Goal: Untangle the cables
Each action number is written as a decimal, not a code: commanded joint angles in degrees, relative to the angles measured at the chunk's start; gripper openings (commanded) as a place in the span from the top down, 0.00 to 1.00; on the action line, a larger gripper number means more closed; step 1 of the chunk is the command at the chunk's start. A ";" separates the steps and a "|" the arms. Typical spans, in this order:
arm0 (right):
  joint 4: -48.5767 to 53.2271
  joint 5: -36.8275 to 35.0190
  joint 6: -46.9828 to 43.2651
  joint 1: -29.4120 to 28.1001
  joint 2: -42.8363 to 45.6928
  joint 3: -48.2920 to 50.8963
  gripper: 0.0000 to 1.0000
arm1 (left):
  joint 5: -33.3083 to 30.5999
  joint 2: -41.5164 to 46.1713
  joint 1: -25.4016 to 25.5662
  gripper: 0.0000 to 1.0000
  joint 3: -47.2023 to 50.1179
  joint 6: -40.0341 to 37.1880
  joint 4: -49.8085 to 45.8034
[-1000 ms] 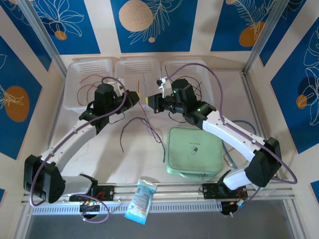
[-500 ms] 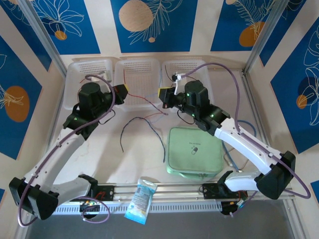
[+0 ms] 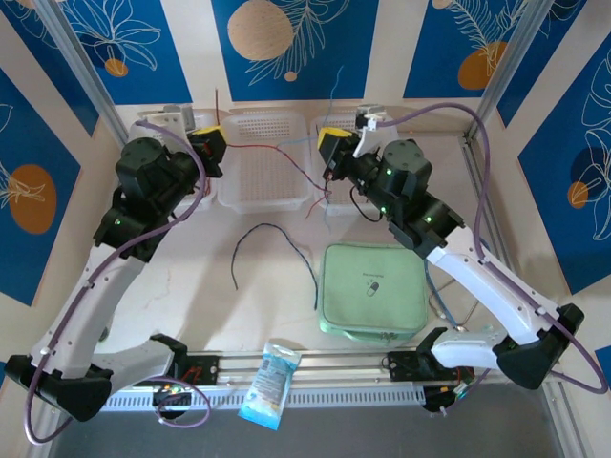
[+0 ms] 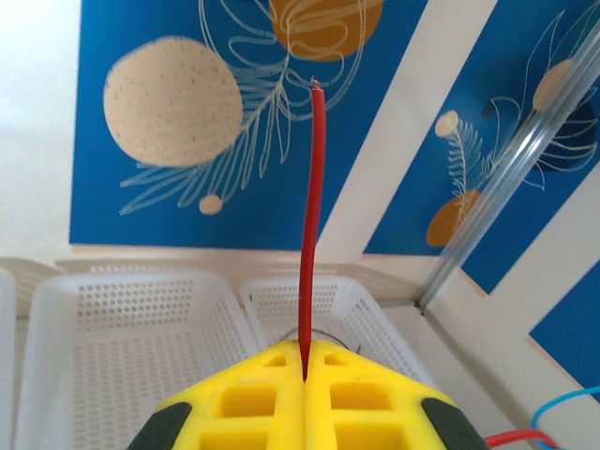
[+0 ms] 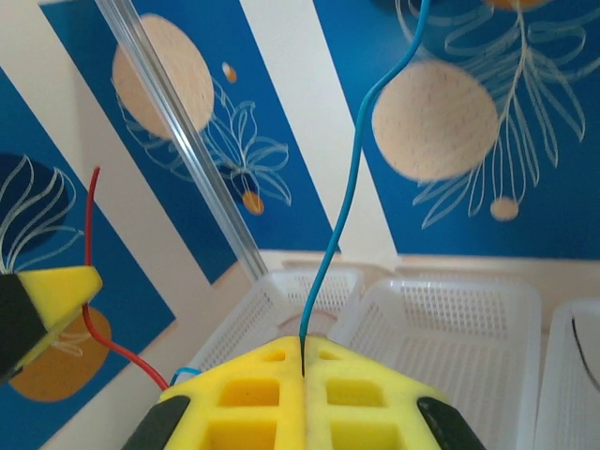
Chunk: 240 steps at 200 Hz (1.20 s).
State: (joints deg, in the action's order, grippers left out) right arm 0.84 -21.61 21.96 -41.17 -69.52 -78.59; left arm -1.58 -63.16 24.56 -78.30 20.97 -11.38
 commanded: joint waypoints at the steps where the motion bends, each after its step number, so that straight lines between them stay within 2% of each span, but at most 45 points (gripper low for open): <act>1: -2.34 -2.93 -4.03 0.56 2.51 -3.81 1.00 | -4.40 -0.04 0.05 1.00 -3.46 -4.65 2.72; 32: -1.77 -3.96 -6.07 1.99 4.37 -4.56 1.00 | -6.86 0.38 0.05 1.00 -3.71 -6.57 6.27; 101: 0.44 -3.83 -4.44 8.29 10.54 -1.29 1.00 | -13.38 4.02 0.05 1.00 -0.25 -10.17 8.32; 177: 5.63 -1.63 0.16 18.99 16.98 3.08 1.00 | -19.48 6.55 -0.69 1.00 5.76 -8.38 7.00; 240: 9.33 0.25 1.11 26.21 20.63 4.62 1.00 | -21.28 7.37 -5.08 1.00 6.01 -6.35 3.07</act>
State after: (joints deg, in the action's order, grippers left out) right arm 9.26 -20.84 22.11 -17.43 -50.89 -74.41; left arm -18.90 -57.45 21.82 -72.36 13.21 -6.52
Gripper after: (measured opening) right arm 0.049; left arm 0.049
